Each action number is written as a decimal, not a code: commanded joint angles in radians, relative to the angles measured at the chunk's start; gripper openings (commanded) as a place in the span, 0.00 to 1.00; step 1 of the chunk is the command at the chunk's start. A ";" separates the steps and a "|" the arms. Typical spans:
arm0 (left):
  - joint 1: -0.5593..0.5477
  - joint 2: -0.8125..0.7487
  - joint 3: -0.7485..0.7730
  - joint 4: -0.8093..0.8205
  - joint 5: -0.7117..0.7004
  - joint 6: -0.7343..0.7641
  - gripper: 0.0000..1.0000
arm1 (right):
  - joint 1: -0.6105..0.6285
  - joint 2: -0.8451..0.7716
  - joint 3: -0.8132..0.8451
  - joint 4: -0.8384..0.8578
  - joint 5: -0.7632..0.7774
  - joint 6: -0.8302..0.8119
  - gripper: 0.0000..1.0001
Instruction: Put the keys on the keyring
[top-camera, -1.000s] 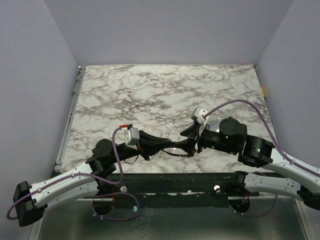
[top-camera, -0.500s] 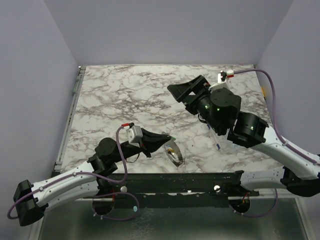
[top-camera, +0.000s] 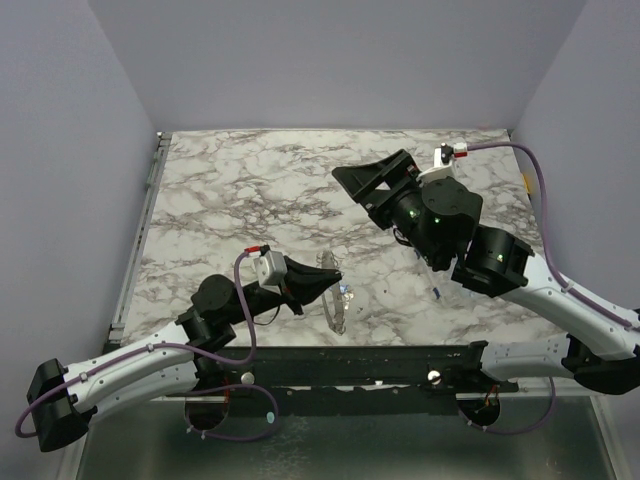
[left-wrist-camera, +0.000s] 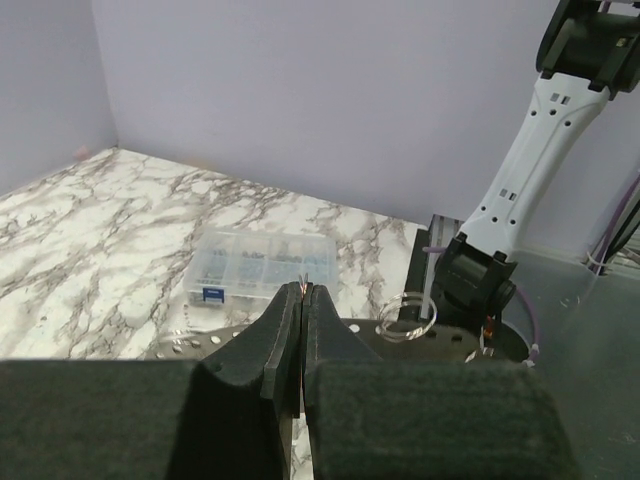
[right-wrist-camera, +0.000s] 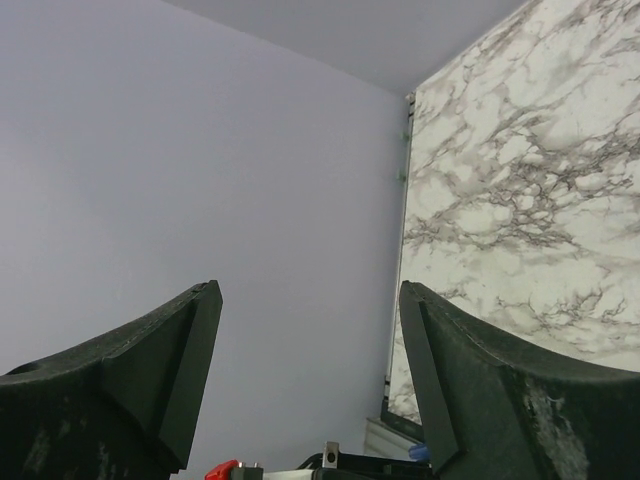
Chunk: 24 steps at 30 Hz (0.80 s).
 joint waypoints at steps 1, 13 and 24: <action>-0.005 -0.040 -0.015 0.105 0.070 0.006 0.00 | 0.002 -0.022 -0.026 0.065 -0.038 0.001 0.81; -0.005 -0.133 -0.164 0.338 0.234 0.199 0.00 | 0.003 -0.123 -0.185 0.197 0.013 -0.527 0.76; -0.007 -0.156 -0.200 0.397 0.296 0.327 0.00 | 0.002 -0.376 -0.371 0.119 -0.778 -0.971 0.71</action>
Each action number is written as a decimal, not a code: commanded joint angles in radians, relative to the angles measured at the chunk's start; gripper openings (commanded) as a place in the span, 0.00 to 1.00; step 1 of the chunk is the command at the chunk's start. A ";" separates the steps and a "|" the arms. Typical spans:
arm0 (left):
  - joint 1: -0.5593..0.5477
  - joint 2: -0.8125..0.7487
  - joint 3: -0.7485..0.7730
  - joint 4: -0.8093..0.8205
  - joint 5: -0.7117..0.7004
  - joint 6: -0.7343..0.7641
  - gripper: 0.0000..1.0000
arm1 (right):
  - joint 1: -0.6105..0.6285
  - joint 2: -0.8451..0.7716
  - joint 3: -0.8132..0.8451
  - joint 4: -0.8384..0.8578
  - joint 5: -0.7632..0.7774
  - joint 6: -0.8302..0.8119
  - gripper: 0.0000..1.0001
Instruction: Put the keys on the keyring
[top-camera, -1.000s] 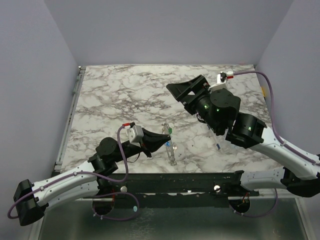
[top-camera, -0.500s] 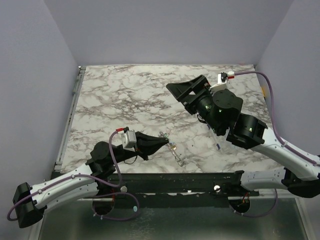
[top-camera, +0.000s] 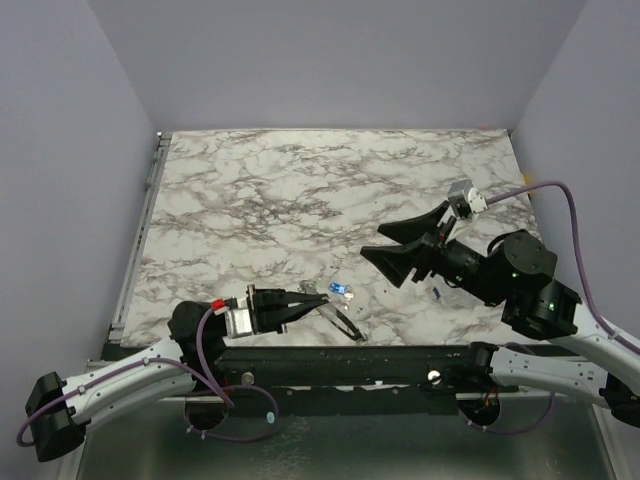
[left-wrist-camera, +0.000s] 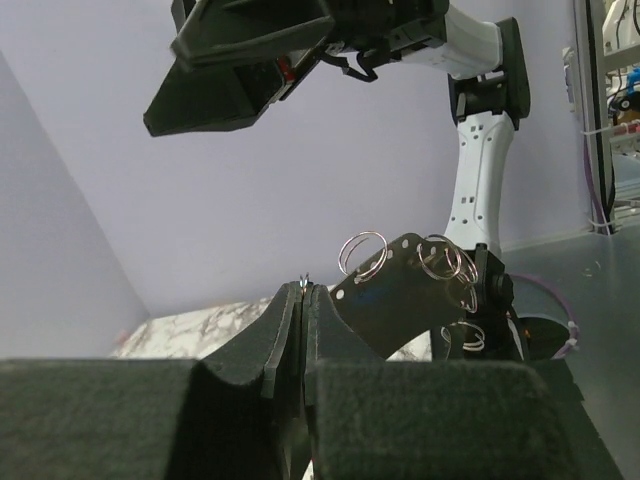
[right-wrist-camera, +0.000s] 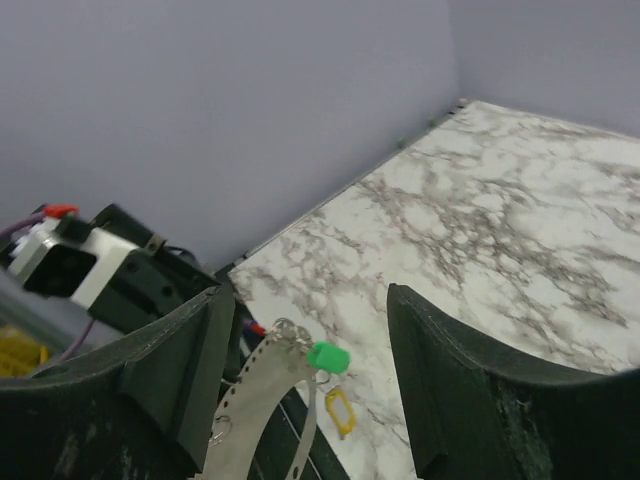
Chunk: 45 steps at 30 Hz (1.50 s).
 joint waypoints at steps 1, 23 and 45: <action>-0.007 -0.003 -0.012 0.101 0.057 0.073 0.00 | 0.002 0.038 0.059 -0.123 -0.383 -0.168 0.71; -0.010 0.056 0.006 0.125 0.031 0.143 0.00 | 0.002 0.128 -0.087 -0.077 -0.663 -0.216 0.56; -0.018 0.065 -0.007 0.143 0.001 0.117 0.00 | 0.002 0.159 -0.147 0.071 -0.365 -0.309 0.29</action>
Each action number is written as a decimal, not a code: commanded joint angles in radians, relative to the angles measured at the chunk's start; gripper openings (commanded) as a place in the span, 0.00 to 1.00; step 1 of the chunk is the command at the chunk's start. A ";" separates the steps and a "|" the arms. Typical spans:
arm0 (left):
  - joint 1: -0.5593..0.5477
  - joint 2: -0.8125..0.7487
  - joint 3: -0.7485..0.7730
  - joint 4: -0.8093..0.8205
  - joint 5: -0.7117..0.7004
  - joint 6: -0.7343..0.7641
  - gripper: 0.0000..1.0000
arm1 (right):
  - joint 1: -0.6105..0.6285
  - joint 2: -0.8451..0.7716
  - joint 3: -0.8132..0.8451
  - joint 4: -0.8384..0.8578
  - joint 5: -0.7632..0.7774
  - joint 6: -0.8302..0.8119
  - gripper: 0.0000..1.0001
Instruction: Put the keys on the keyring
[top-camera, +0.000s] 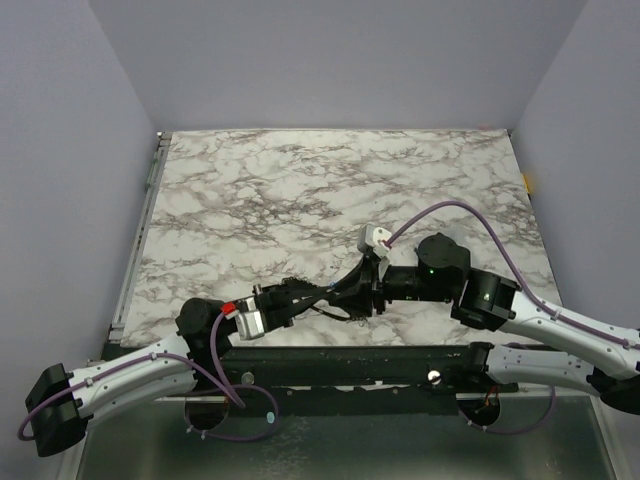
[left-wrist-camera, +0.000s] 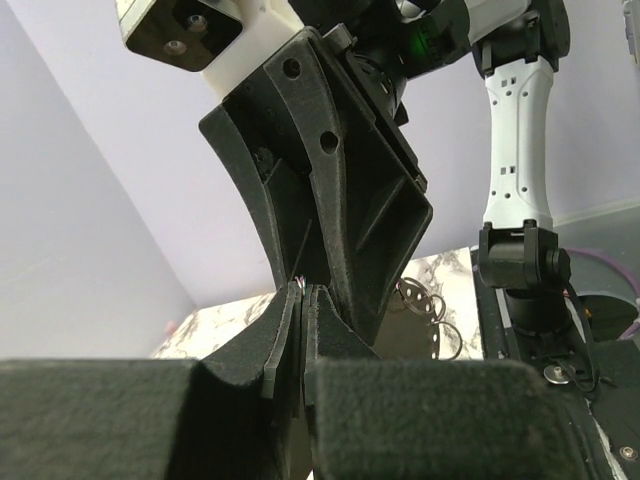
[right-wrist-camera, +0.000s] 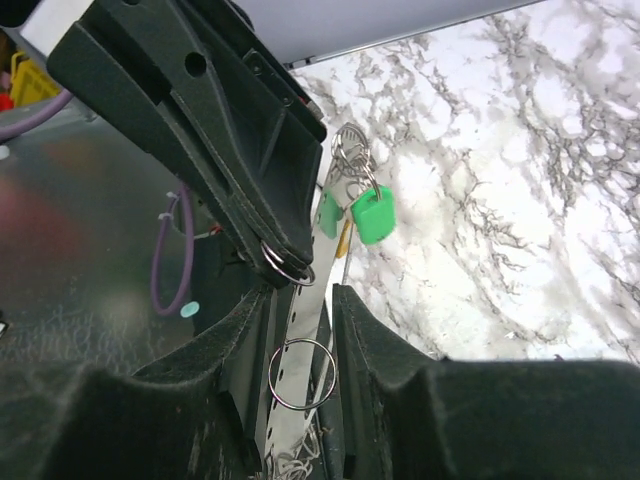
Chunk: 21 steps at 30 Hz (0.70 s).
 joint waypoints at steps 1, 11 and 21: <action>-0.012 -0.003 -0.002 0.075 0.010 -0.017 0.00 | -0.001 0.001 -0.028 0.081 0.139 -0.048 0.28; -0.016 -0.003 -0.016 0.087 -0.002 -0.024 0.00 | -0.001 0.059 -0.006 0.099 0.249 -0.111 0.49; -0.019 -0.008 -0.031 0.095 -0.008 -0.042 0.00 | -0.001 0.012 -0.080 0.226 0.192 -0.151 0.16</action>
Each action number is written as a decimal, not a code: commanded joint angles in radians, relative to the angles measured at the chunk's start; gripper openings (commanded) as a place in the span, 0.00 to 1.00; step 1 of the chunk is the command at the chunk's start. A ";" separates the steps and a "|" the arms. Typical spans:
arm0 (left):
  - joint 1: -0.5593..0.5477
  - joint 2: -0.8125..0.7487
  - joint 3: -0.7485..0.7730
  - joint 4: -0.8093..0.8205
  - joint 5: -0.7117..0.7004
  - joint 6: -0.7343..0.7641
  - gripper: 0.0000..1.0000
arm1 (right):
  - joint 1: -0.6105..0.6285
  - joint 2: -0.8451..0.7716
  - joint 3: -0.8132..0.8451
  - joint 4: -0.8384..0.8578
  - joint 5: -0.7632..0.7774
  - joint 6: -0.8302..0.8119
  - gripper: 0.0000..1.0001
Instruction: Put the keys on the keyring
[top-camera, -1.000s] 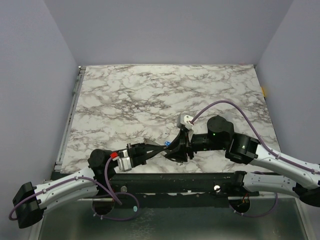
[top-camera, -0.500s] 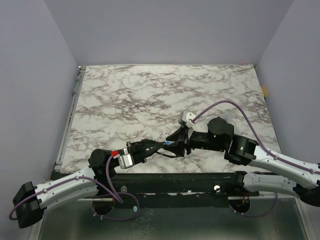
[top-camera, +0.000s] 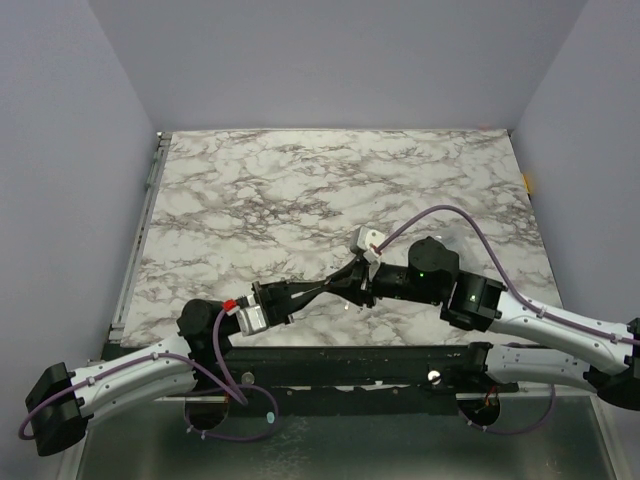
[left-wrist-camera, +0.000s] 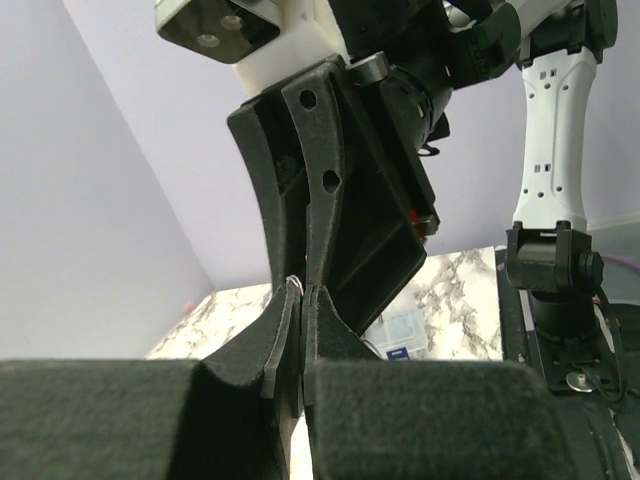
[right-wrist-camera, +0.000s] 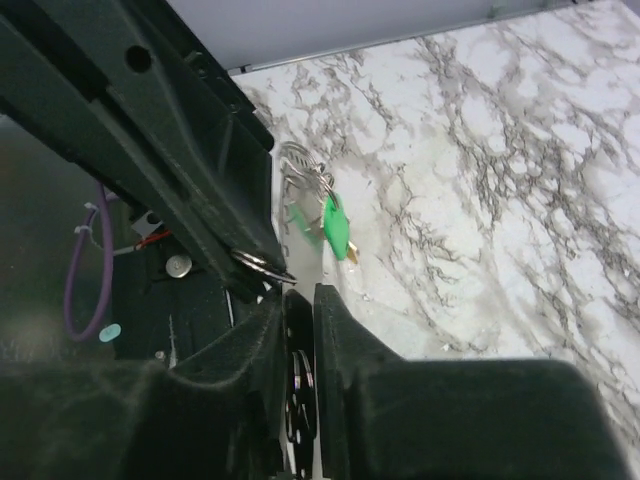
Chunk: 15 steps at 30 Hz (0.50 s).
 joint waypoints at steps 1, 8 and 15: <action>-0.017 -0.016 -0.014 0.076 0.077 -0.041 0.00 | -0.011 -0.041 -0.038 0.125 0.033 -0.064 0.10; -0.017 -0.051 -0.042 0.076 0.088 -0.084 0.34 | -0.012 -0.127 -0.104 0.177 -0.073 -0.218 0.01; -0.017 -0.134 -0.075 0.063 0.082 -0.160 0.42 | -0.012 -0.191 -0.146 0.174 -0.054 -0.427 0.01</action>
